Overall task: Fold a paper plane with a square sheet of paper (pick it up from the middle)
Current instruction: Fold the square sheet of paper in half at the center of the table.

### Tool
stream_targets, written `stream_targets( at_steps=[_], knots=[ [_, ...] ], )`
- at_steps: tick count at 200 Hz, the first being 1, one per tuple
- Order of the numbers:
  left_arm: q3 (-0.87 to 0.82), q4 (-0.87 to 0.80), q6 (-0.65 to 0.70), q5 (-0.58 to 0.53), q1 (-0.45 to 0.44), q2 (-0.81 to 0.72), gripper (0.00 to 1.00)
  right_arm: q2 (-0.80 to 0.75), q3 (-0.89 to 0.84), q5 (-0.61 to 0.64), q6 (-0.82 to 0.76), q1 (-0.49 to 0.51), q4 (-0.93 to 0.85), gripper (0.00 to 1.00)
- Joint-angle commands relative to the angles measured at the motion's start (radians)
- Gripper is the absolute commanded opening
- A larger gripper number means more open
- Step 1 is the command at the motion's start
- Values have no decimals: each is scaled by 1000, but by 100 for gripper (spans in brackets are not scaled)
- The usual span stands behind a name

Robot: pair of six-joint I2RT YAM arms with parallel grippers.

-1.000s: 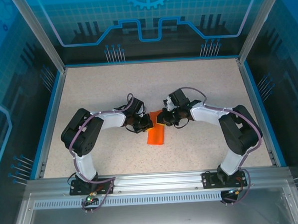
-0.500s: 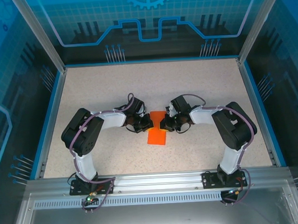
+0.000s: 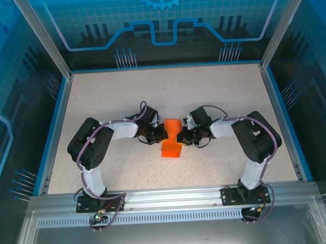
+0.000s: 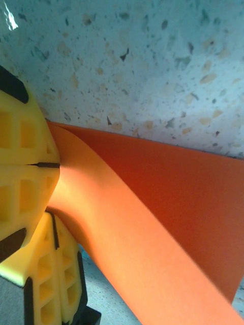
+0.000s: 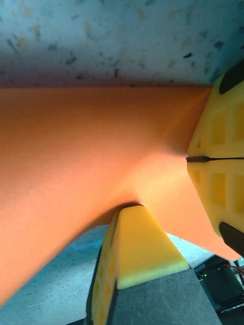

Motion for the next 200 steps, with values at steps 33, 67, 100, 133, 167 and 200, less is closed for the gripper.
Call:
stream_targets(
  at_steps=[33, 67, 100, 133, 167, 200],
  knots=[
    [-11, -93, 24, -74, -17, 71, 0, -88, -61, -12, -23, 30, 0, 6],
    [-10, -95, 24, -74, -17, 76, 0, -38, -92, 12, -24, 37, 14, 6],
    [-10, -96, 26, -74, -17, 75, 0, -19, -123, 37, -36, 37, 20, 6],
    [-10, -99, 27, -74, -17, 74, 0, -73, -122, 15, -50, 41, 9, 6],
    [-12, -101, 29, -75, -17, 73, 0, -148, -131, -27, -34, 62, 38, 7],
    [-12, -100, 29, -75, -17, 74, 0, -133, -159, -16, -27, 69, 47, 7]
  ],
)
